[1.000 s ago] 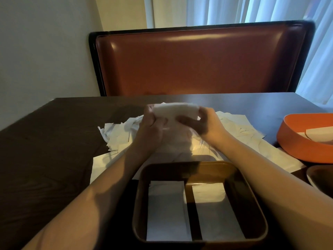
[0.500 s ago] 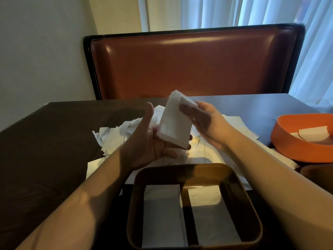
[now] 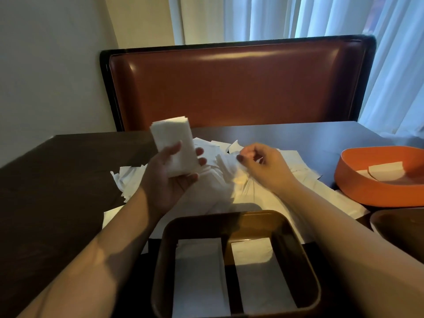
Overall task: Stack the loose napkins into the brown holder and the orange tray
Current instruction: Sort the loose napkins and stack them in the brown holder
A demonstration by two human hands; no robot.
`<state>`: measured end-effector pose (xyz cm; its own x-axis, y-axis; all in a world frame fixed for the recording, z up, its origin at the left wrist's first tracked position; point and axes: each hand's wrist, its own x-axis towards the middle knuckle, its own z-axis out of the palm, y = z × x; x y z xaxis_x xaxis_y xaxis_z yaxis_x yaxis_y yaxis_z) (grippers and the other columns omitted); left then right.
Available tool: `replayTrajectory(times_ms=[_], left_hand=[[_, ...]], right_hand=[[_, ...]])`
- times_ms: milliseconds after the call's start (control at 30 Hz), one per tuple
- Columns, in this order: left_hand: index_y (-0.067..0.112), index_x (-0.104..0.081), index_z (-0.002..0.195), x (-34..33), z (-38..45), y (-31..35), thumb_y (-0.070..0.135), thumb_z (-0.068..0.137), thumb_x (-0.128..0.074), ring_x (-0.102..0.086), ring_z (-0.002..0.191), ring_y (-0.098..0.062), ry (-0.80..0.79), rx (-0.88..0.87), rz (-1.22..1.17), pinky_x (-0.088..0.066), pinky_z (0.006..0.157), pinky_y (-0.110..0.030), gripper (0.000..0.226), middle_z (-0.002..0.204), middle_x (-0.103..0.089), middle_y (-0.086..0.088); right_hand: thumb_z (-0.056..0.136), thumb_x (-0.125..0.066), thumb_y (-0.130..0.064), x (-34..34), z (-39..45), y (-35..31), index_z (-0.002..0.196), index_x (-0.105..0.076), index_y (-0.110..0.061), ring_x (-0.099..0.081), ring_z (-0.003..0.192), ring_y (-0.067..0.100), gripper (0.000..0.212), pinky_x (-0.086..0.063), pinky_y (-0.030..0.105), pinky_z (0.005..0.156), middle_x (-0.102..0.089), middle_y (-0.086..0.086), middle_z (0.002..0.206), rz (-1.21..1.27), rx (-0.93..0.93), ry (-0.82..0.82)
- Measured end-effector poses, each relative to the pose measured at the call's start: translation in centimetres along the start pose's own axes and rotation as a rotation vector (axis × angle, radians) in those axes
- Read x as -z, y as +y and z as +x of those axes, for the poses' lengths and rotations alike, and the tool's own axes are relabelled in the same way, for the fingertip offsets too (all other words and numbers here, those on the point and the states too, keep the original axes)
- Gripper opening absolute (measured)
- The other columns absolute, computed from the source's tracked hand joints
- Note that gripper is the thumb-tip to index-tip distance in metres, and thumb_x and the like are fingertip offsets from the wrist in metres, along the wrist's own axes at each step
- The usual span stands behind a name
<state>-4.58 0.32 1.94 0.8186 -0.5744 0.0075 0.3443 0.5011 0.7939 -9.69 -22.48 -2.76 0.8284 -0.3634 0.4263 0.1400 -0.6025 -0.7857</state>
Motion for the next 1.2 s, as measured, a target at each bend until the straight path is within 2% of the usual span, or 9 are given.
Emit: replayTrajectory(times_ms=[133, 267, 467, 600, 833, 900, 967, 1100, 1200], left_hand=[[0.016, -0.051, 0.12, -0.4, -0.1, -0.6, 0.033, 0.087, -0.058, -0.07, 0.081, -0.023, 0.07, 0.021, -0.019, -0.052, 0.051, -0.025, 0.038, 0.1, -0.073, -0.011], [0.02, -0.052, 0.123, -0.3, 0.1, -0.8, 0.037, 0.082, -0.061, -0.071, 0.084, -0.023, 0.072, 0.009, 0.002, -0.054, 0.053, -0.026, 0.046, 0.103, -0.074, -0.009], [0.017, -0.052, 0.124, -0.1, 0.3, -0.4, 0.037, 0.081, -0.061, -0.073, 0.086, -0.023, 0.093, -0.044, -0.036, -0.056, 0.056, -0.026, 0.048, 0.102, -0.074, -0.011], [0.013, -0.051, 0.13, 0.0, 0.4, -0.5, 0.039, 0.09, -0.058, -0.073, 0.089, -0.024, 0.09, -0.029, -0.016, -0.057, 0.057, -0.026, 0.049, 0.103, -0.074, -0.011], [0.017, -0.054, 0.122, -0.1, 0.2, -0.7, 0.045, 0.088, -0.055, -0.072, 0.086, -0.025, 0.041, 0.005, 0.054, -0.055, 0.061, -0.03, 0.044, 0.097, -0.074, -0.012], [0.017, -0.053, 0.124, 0.0, 0.3, -0.9, 0.048, 0.091, -0.051, -0.071, 0.086, -0.026, 0.032, 0.012, 0.104, -0.055, 0.058, -0.03, 0.045, 0.099, -0.074, -0.014], [0.017, -0.051, 0.128, -0.1, 0.3, -1.0, 0.051, 0.093, -0.047, -0.072, 0.092, -0.026, 0.032, 0.012, 0.138, -0.058, 0.06, -0.032, 0.05, 0.107, -0.073, -0.015], [0.018, -0.053, 0.125, -0.1, 0.5, -0.8, 0.051, 0.097, -0.041, -0.073, 0.093, -0.024, 0.035, -0.003, 0.182, -0.059, 0.075, -0.041, 0.045, 0.105, -0.075, -0.01], [0.018, -0.06, 0.114, -0.4, 0.2, -0.9, 0.048, 0.1, -0.038, -0.073, 0.085, -0.021, -0.024, 0.032, 0.297, -0.054, 0.085, -0.045, 0.04, 0.093, -0.076, -0.008]], right_hand=[[0.077, -0.08, -0.043, -0.4, -0.5, -1.0, 0.122, -0.054, -0.028, -0.06, 0.093, 0.004, 0.055, -0.043, 0.006, 0.077, -0.062, -0.01, 0.099, -0.017, -0.012, -0.235], [0.079, -0.082, -0.022, -0.5, -0.6, -1.0, 0.124, -0.048, -0.035, -0.053, 0.111, 0.006, 0.057, -0.045, 0.016, 0.092, -0.056, -0.009, 0.124, -0.091, 0.023, -0.388], [0.093, -0.066, -0.03, -1.0, -0.8, -1.2, 0.124, -0.059, -0.024, -0.058, 0.112, 0.013, 0.032, -0.047, 0.026, 0.097, -0.063, -0.004, 0.123, -0.133, -0.003, -0.25], [0.101, -0.052, -0.033, -1.2, -0.7, -1.4, 0.123, -0.065, -0.017, -0.061, 0.104, 0.012, 0.03, -0.05, 0.03, 0.095, -0.068, -0.004, 0.116, -0.082, -0.022, -0.097], [0.097, -0.061, -0.028, -1.1, -0.7, -1.0, 0.096, -0.07, -0.021, -0.062, 0.084, 0.013, 0.011, -0.058, 0.033, 0.08, -0.067, -0.01, 0.088, -0.016, -0.009, 0.088], [0.096, -0.062, -0.023, -0.8, -0.6, -1.5, 0.096, -0.072, -0.018, -0.064, 0.081, 0.013, 0.011, -0.058, 0.034, 0.077, -0.069, -0.003, 0.086, 0.107, -0.039, 0.141], [0.095, -0.064, -0.016, 0.0, -0.4, -2.6, 0.102, -0.073, -0.012, -0.066, 0.084, 0.016, 0.012, -0.057, 0.035, 0.08, -0.071, 0.008, 0.09, 0.417, -0.118, 0.154], [0.097, -0.059, -0.019, 2.0, -0.9, -6.0, 0.111, -0.07, -0.013, -0.068, 0.092, 0.022, 0.018, -0.059, 0.033, 0.081, -0.072, 0.01, 0.095, 1.049, -0.319, -0.192], [0.08, -0.072, -0.025, 1.0, -1.7, -7.9, 0.09, -0.078, -0.016, -0.066, 0.087, 0.022, 0.014, -0.059, 0.032, 0.078, -0.07, 0.011, 0.094, 1.131, -0.289, -0.358]])
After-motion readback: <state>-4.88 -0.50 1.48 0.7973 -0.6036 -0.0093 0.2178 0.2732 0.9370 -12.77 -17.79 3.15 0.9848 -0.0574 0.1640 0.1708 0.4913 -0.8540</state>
